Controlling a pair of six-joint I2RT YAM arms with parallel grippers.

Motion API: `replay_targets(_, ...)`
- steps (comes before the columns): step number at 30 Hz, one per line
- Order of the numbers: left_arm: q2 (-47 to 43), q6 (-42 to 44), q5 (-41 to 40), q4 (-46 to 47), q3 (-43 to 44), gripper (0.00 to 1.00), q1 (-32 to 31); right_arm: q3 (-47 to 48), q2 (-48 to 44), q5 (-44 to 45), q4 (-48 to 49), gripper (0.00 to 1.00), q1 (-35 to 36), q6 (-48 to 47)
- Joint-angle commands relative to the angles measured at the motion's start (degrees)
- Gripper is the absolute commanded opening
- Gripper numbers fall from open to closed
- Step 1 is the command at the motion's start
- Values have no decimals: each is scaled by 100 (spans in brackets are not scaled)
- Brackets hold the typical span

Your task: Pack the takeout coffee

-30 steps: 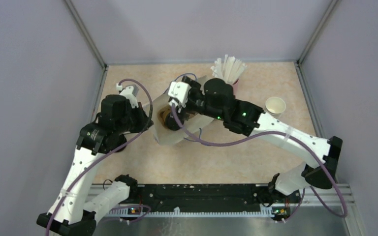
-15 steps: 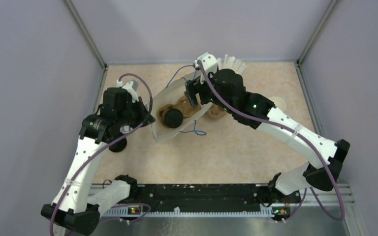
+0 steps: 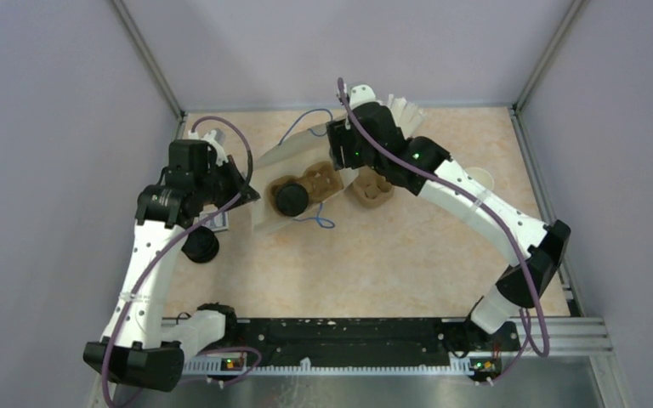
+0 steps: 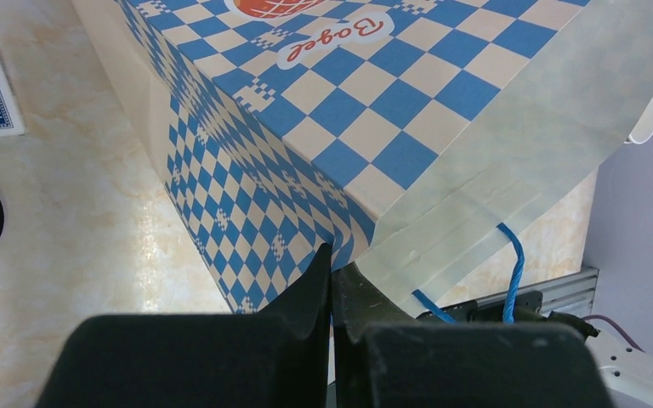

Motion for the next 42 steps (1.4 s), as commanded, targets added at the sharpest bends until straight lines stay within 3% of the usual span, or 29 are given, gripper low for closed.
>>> replay_targets(1, 90, 30, 49, 98, 177, 0, 90, 274, 217, -120, -383, 59, -1, 302)
replay_targets(7, 156, 69, 21, 90, 187, 0, 118, 144, 209, 58, -434, 44, -35, 276)
replay_targets(15, 263, 219, -111, 88, 319, 0, 129, 163, 298, 77, -720, 40, -60, 272)
replay_targets(19, 314, 278, -270, 40, 429, 0, 137, 273, 371, -24, -839, 17, -114, 275)
replay_targets(27, 615, 347, -680, -553, 1060, 0, 137, 615, 359, -434, -1094, 1, -115, 454)
replay_targets(35, 1114, 473, -676, -1158, 1693, 0, 133, 1481, 618, -1004, -2069, 0, -114, 737)
replay_targets(42, 1308, 487, -689, -1216, 1666, 0, 135, 1370, 607, -1176, -2303, 0, -114, 840)
